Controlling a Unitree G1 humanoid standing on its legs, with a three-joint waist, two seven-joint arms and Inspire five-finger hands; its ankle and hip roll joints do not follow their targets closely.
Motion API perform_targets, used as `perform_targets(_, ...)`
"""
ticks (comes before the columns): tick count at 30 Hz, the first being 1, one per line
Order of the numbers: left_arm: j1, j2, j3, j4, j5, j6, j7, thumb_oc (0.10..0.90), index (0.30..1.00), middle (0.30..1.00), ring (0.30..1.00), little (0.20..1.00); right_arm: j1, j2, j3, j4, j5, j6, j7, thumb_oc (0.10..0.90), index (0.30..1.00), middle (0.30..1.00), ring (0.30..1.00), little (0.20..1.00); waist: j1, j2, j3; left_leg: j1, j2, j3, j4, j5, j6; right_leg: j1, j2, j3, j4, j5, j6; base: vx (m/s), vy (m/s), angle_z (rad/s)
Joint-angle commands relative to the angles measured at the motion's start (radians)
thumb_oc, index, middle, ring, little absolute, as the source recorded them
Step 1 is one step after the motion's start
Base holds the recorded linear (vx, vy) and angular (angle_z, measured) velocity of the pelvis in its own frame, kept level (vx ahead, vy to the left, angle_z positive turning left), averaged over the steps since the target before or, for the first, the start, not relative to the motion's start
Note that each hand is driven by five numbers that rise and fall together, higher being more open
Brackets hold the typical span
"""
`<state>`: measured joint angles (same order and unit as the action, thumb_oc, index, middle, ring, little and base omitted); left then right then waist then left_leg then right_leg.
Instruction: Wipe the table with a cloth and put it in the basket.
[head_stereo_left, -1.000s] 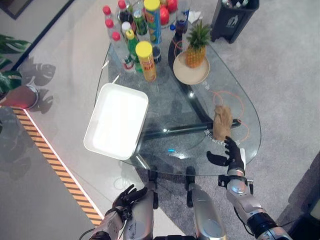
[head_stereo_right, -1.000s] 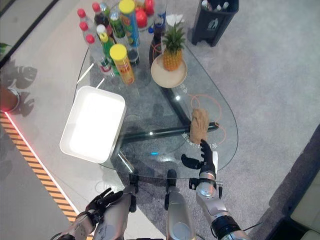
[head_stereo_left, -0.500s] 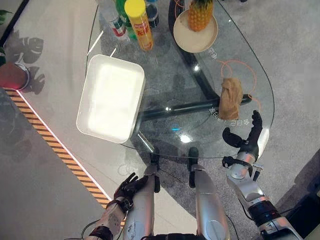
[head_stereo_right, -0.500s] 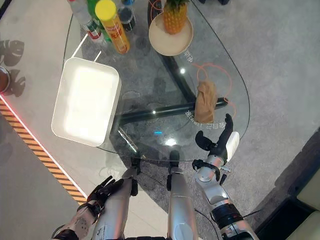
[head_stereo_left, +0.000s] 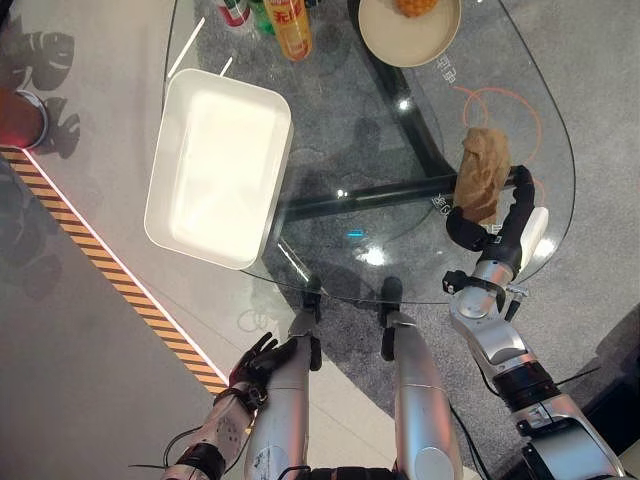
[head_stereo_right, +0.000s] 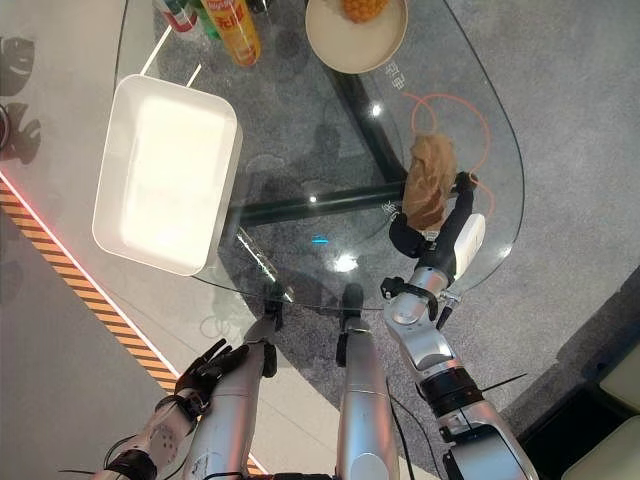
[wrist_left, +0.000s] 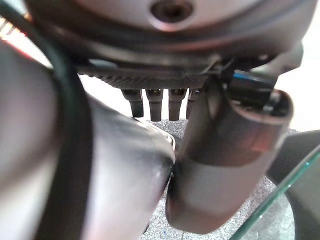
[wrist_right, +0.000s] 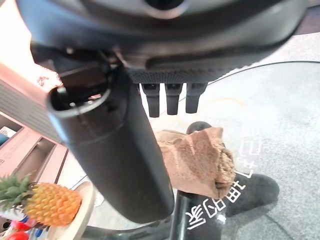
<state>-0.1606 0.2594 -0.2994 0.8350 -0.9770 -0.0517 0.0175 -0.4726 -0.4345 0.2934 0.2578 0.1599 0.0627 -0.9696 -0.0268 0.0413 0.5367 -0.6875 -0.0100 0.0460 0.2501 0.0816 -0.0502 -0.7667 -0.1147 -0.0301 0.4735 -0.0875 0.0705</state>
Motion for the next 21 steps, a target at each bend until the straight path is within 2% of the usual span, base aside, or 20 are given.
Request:
perform_targets(1,0.06,-0.024,-0.033,-0.016,-0.017,0.04,0.015,0.8,0.9,0.9,0.9,0.9,0.024,-0.058,-0.038,-0.131,0.0,-0.036,-0.096,0.8,0.9,0.9,0.9,0.9,-0.008,0.004,-0.017,-0.074,-0.049,0.024,0.17,-0.13,0.023,0.002,0.025,-0.059,-0.14,0.119,0.003,0.04,0.019,-0.02)
perform_targets(10,0.051,-0.016,-0.05,-0.058,-0.049,0.04,0.036,0.8,0.9,0.9,0.9,0.9,-0.027,-0.084,-0.058,-0.083,0.056,-0.02,-0.174,0.8,0.9,0.9,0.9,0.9,0.0,0.026,-0.017,-0.151,-0.05,0.022,0.193,-0.126,0.024,-0.084,0.026,-0.05,-0.119,0.13,0.007,0.01,0.007,-0.01)
perform_targets(21,0.03,-0.006,-0.074,-0.081,-0.076,0.04,0.046,0.8,0.9,0.9,0.9,0.9,-0.122,-0.128,-0.055,-0.002,0.091,-0.043,-0.162,0.8,0.9,0.9,0.9,0.9,0.013,0.049,-0.017,-0.21,-0.053,0.02,0.205,-0.119,0.02,-0.151,0.025,-0.045,-0.105,0.139,0.01,0.0,0.0,0.0)
